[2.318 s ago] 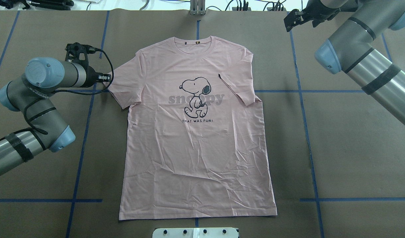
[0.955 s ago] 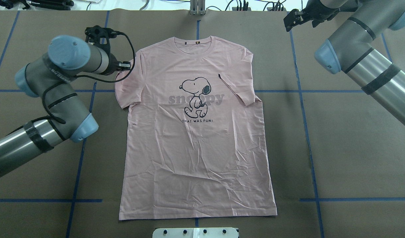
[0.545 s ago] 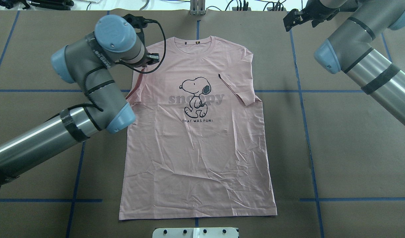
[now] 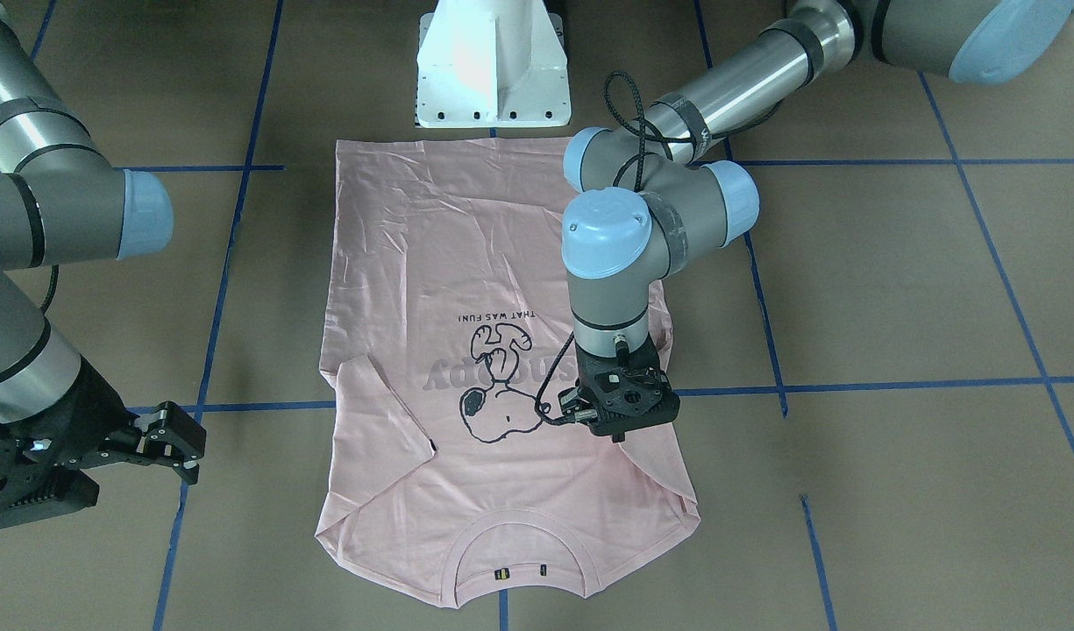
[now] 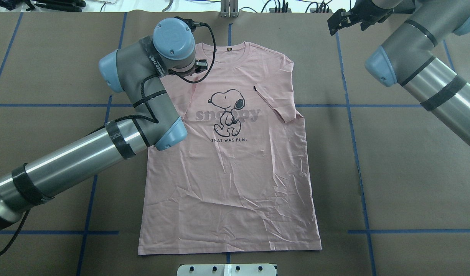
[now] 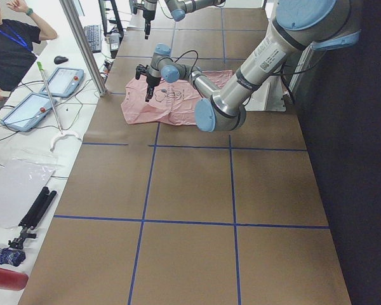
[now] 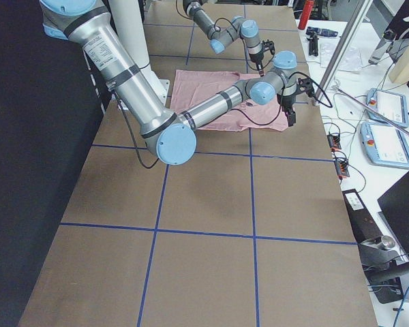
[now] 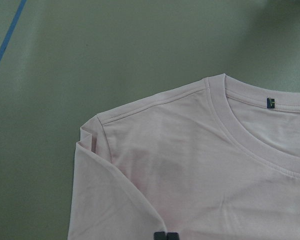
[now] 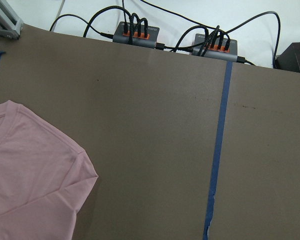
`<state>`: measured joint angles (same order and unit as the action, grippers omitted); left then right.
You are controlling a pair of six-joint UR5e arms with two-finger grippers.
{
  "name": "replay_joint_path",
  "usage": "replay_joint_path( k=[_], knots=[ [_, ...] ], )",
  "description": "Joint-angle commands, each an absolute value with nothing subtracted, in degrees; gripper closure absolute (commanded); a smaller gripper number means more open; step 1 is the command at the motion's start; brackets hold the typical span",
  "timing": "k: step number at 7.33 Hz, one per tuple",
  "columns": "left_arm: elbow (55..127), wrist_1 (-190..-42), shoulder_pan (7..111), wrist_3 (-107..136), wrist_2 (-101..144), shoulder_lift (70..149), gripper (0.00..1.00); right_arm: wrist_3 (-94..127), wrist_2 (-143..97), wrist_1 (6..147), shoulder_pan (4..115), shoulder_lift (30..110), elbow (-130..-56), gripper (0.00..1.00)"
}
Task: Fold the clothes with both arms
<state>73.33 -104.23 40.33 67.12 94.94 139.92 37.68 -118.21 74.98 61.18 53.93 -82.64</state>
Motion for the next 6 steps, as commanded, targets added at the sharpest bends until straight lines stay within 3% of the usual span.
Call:
replay_joint_path(
  k=[1, 4, 6],
  knots=[
    [88.2, -106.1, 38.9, 67.1, 98.1, 132.4, 0.0, 46.3, -117.8, 75.5, 58.3, 57.9, -91.5, 0.0],
    [104.8, -106.3, 31.8, 67.9, 99.1, 123.9, 0.0, 70.9, -103.5, 77.0, 40.7, 68.6, -110.8, 0.0],
    [114.5, -106.3, 23.9, 75.6, 94.6, 114.1, 0.0, 88.7, -89.1, 87.8, 23.5, 74.8, -125.9, 0.0]
  ],
)
